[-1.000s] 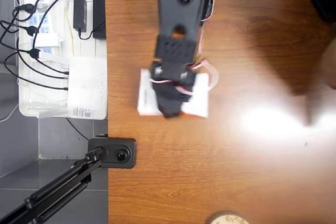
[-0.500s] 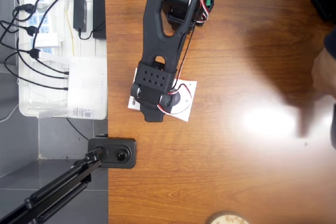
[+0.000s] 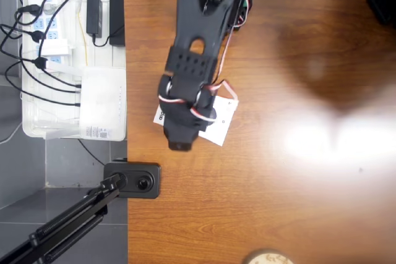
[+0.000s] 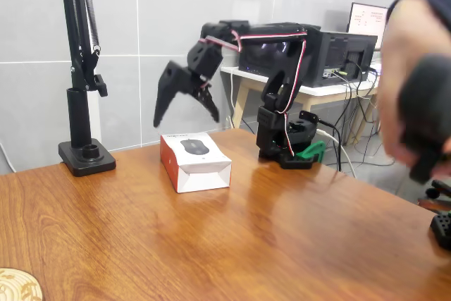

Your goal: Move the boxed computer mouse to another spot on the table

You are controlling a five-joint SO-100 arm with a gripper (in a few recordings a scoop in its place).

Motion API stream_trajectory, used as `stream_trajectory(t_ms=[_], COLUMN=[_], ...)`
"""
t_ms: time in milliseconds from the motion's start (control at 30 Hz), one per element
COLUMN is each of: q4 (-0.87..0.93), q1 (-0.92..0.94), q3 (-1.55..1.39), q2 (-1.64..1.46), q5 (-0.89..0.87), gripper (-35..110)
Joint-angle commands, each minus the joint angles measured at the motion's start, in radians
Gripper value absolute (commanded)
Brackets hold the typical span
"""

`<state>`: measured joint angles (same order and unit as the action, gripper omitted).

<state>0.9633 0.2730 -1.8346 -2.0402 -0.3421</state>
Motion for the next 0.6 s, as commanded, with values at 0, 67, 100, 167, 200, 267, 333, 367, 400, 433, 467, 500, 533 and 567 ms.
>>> stream_trajectory(t_ms=[0, 67, 100, 167, 200, 267, 333, 367, 400, 433, 467, 500, 533, 567], q4=[-0.028, -0.199, -0.310, -0.676, -0.945, -1.425, -1.615, -1.707, -1.822, -1.976, -2.128, -2.256, -2.336, -2.379], q1=[-0.015, -0.060, -0.094, -0.158, -0.184, -0.236, -0.259, -0.262, -0.262, -0.258, -0.247, -0.233, -0.218, -0.201], q3=[0.064, 0.049, 0.051, -0.006, -0.063, -0.135, -0.146, -0.161, -0.189, -0.215, -0.242, -0.267, -0.296, -0.334], q2=[-0.152, -0.212, -0.222, -0.242, -0.233, -0.178, -0.170, -0.176, -0.175, -0.155, -0.130, -0.115, -0.123, -0.152], q5=[-0.057, -0.179, -0.206, -0.178, -0.089, 0.189, 0.193, 0.196, 0.198, 0.198, 0.199, 0.199, 0.199, 0.199], gripper=[0, 0, 0, 0, 0, 0, 0, 0, 0, 0, 0, 0, 0, 0])
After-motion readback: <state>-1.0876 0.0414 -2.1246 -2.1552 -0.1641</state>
